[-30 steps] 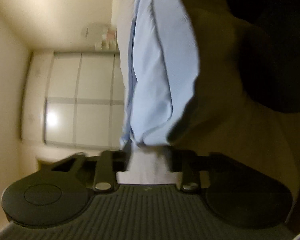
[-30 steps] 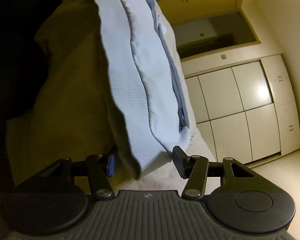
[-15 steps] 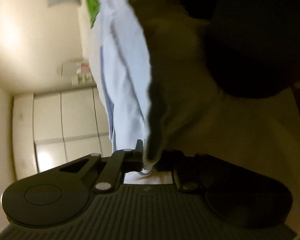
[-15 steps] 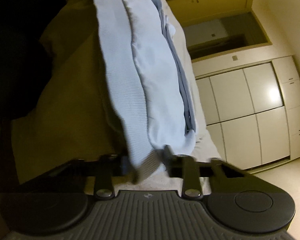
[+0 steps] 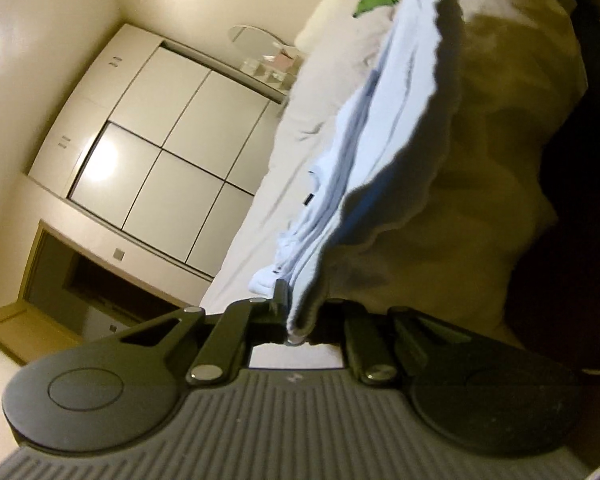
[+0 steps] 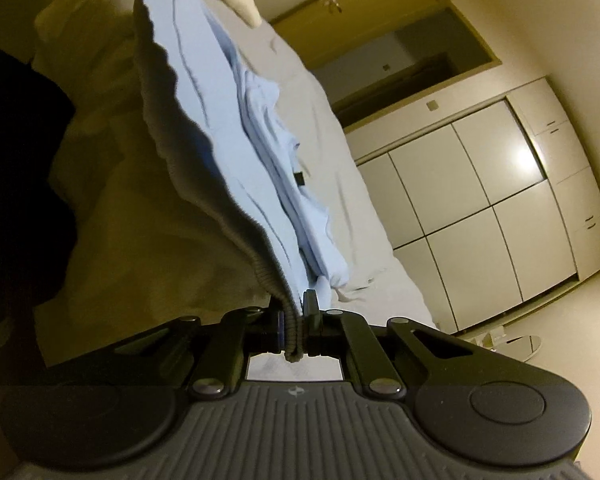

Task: Fold clothes
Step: 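Lift the sweatshirt by the hem with both grippers and flip it over, then lower the sweatshirt onto the bed and open both grippers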

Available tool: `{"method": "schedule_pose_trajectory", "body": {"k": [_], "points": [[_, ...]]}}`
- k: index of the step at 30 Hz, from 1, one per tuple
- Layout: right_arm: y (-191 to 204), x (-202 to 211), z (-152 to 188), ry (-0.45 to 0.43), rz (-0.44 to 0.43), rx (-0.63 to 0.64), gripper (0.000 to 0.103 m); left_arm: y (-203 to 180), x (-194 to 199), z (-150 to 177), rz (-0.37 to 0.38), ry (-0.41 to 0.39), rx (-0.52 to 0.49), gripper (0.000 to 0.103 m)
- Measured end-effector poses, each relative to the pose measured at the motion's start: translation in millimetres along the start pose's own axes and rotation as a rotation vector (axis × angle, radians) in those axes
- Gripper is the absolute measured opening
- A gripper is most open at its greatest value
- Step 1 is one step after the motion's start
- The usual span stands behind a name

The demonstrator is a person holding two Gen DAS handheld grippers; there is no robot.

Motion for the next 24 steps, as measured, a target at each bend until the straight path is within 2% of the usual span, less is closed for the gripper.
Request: {"method": "schedule_pose_trajectory", "body": {"k": [5, 7, 9, 13, 15, 18, 21, 24], "points": [[8, 50, -6, -0.003, -0.042, 0.022, 0.004, 2, 50, -9, 0.011, 0.017, 0.057, 0.007], [8, 64, -8, 0.003, -0.055, 0.021, 0.004, 3, 61, -19, 0.023, 0.021, 0.077, 0.007], [3, 70, -9, 0.009, -0.057, 0.011, 0.004, 11, 56, -22, 0.028, 0.029, 0.103, 0.007], [-31, 56, -19, -0.001, -0.040, -0.021, 0.003, 34, 49, -23, 0.050, 0.062, 0.177, 0.008], [-53, 39, -23, -0.005, -0.037, -0.039, 0.004, 53, 41, -25, 0.075, 0.086, 0.252, 0.008], [-92, 1, -27, -0.005, -0.049, -0.094, 0.004, 87, -4, -28, 0.096, 0.112, 0.345, 0.009], [-131, -59, -28, 0.005, -0.066, -0.140, 0.004, 119, -66, -28, 0.115, 0.147, 0.447, 0.010], [-162, -132, -28, 0.033, -0.113, -0.199, 0.005, 138, -138, -13, 0.146, 0.246, 0.598, 0.012]]}}
Point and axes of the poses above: each gripper's, at about its wrist camera, not at the fingertips, and x roughly against the way its jaws point, y to its left, z to its underside, the point moved 7 cm from there along -x, roughly the way its jaws point, and after that the axes turned 5 degrees about x, right-handed, at the moved point
